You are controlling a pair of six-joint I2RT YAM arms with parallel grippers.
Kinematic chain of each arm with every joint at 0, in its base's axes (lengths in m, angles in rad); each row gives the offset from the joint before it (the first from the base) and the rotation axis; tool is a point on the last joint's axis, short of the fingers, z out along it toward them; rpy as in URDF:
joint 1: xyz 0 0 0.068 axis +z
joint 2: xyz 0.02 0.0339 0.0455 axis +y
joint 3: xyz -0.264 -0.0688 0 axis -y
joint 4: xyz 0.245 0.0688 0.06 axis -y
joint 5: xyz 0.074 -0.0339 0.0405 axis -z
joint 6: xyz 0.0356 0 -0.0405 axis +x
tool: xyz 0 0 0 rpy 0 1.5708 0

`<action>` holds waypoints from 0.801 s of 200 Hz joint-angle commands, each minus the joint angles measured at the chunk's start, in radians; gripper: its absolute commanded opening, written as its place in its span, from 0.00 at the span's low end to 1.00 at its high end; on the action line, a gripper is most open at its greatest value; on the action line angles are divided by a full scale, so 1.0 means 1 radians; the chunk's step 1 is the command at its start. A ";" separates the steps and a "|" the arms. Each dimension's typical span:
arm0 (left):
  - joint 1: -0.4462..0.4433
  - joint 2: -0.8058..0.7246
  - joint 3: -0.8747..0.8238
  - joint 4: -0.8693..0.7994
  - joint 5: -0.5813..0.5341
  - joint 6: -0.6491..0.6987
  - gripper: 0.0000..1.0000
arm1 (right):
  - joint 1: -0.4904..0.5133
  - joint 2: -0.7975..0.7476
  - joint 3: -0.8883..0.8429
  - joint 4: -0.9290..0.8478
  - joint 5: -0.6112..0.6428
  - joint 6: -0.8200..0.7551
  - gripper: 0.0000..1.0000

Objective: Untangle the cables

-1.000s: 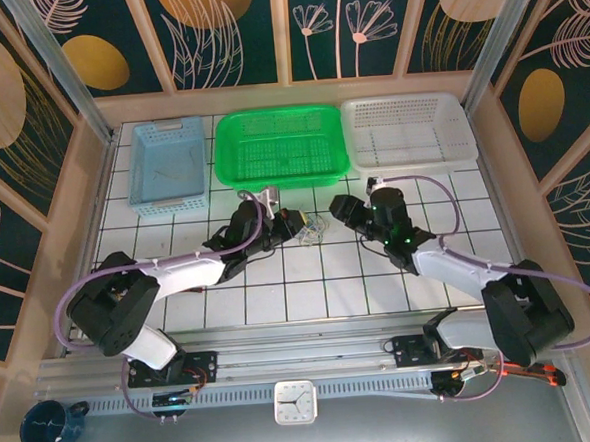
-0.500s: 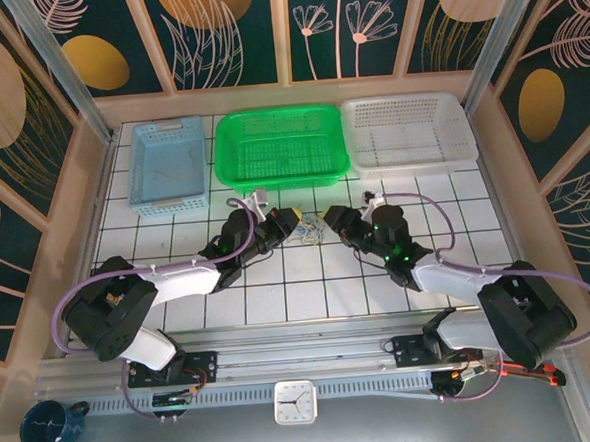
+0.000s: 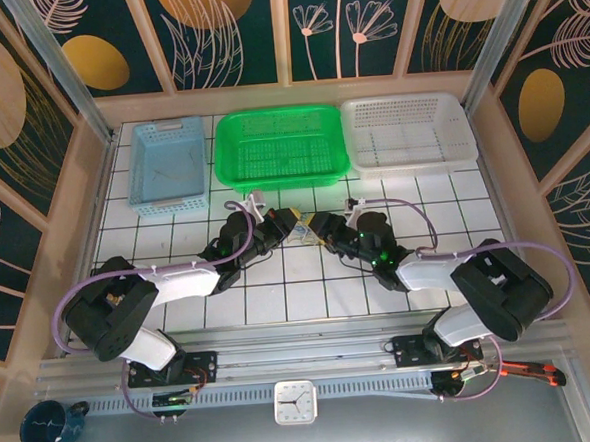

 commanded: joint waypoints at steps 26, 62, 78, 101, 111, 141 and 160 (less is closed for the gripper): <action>-0.003 -0.013 -0.013 0.066 -0.013 -0.029 0.00 | 0.022 0.010 0.042 0.079 0.000 0.018 0.40; -0.004 -0.007 -0.013 0.074 -0.008 -0.030 0.00 | 0.029 0.013 0.054 0.085 -0.004 0.019 0.29; -0.004 -0.006 -0.012 0.079 -0.007 -0.030 0.00 | 0.031 0.018 0.058 0.090 -0.006 0.019 0.16; -0.004 -0.002 -0.013 0.087 -0.003 -0.030 0.00 | 0.031 0.021 0.059 0.101 -0.006 0.018 0.00; -0.004 -0.001 -0.014 0.088 -0.002 -0.026 0.00 | 0.031 0.016 0.063 0.097 -0.007 0.011 0.00; -0.002 -0.008 -0.019 0.082 0.003 0.013 0.25 | 0.017 -0.018 0.102 -0.005 -0.004 -0.048 0.00; 0.004 -0.037 -0.032 0.043 -0.017 0.064 0.64 | 0.003 -0.054 0.149 -0.142 0.003 -0.121 0.00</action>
